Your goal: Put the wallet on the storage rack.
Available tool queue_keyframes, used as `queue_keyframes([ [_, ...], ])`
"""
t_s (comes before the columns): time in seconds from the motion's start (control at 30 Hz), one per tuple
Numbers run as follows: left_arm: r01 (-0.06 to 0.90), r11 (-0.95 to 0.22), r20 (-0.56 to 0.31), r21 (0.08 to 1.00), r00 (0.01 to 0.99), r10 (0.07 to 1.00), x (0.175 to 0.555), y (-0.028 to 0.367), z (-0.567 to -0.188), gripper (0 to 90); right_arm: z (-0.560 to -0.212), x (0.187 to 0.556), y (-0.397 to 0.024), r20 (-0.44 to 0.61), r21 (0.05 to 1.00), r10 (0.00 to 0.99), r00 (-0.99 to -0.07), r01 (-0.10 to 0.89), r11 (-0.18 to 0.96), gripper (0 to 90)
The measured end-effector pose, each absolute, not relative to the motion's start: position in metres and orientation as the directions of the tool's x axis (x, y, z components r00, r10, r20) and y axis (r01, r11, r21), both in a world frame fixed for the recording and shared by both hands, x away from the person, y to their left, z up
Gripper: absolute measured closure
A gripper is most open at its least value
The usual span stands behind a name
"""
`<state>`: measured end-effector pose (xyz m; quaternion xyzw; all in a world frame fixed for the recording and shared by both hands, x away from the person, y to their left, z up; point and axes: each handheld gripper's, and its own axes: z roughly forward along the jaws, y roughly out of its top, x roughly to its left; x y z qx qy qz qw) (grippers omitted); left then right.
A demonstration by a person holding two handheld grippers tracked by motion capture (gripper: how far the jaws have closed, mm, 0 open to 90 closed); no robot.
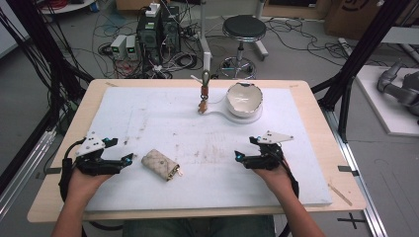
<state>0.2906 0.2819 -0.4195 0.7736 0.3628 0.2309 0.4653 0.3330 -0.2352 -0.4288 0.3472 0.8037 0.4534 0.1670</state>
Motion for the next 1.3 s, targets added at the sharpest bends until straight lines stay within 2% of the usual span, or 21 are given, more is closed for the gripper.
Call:
queue_keyframes([
  [0.67, 0.377, -0.277, 0.026, 0.884, 0.552, 0.833, 0.248, 0.327, -0.424, 18.8, -0.428, 0.335, -0.128, 0.069, 0.825, 0.549, -0.833, 0.357, 0.439, 17.6],
  [1.13, 0.369, -0.291, 0.03, 0.883, 0.573, 0.819, 0.241, 0.33, -0.427, 18.8, -0.442, 0.321, -0.045, 0.103, 0.791, 0.431, -0.897, 0.336, 0.511, 17.6],
  [1.3, 0.371, -0.298, 0.032, 0.879, 0.579, 0.815, 0.241, 0.33, -0.429, 18.8, -0.452, 0.318, -0.029, 0.119, 0.769, 0.423, -0.898, 0.353, 0.533, 17.6],
])
